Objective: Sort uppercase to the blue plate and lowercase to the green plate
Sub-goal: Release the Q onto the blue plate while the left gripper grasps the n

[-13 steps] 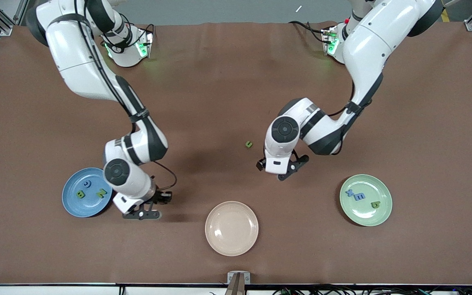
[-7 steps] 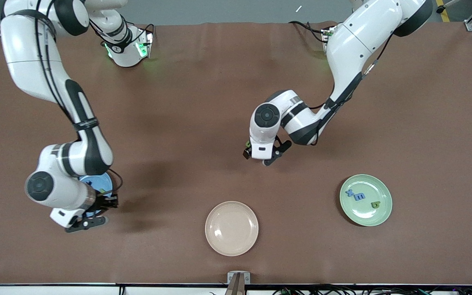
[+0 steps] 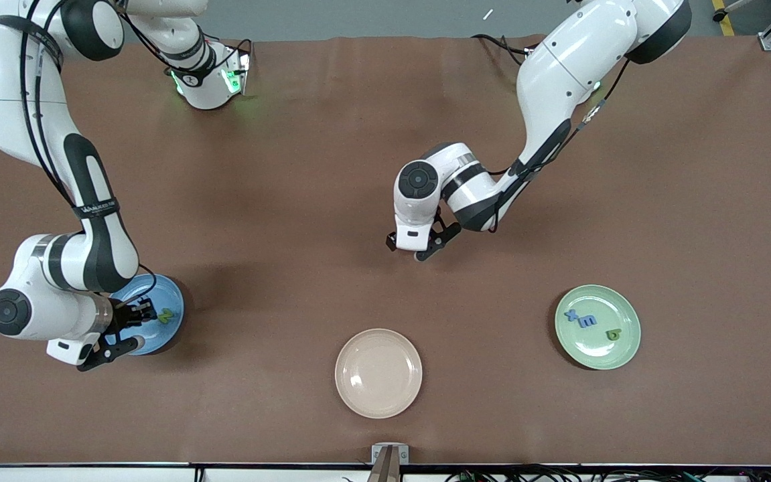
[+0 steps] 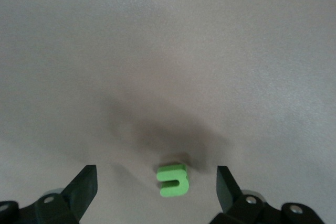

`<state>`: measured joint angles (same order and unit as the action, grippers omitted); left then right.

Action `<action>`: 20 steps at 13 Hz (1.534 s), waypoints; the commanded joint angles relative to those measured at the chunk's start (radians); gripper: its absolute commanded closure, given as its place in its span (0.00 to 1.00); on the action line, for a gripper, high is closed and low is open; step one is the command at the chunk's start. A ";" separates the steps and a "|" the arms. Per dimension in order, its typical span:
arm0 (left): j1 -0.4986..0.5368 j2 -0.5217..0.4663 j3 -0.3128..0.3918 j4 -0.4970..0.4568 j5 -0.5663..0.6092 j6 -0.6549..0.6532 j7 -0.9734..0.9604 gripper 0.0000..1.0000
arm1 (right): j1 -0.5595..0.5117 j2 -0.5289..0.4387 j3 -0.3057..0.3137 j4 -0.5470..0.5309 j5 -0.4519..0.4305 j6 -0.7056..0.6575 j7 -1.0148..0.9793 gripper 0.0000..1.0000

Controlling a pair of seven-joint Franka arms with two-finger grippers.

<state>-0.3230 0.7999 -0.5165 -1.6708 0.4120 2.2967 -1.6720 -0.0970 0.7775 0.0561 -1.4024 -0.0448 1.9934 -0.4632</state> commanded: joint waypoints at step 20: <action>-0.034 0.015 0.010 -0.015 0.054 0.050 -0.058 0.43 | -0.027 -0.318 0.024 0.028 0.005 -0.143 0.259 0.00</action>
<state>-0.3458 0.8223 -0.5147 -1.6677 0.4486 2.3521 -1.7031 -0.1092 0.5681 0.0705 -1.3092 -0.0439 1.9109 -0.2604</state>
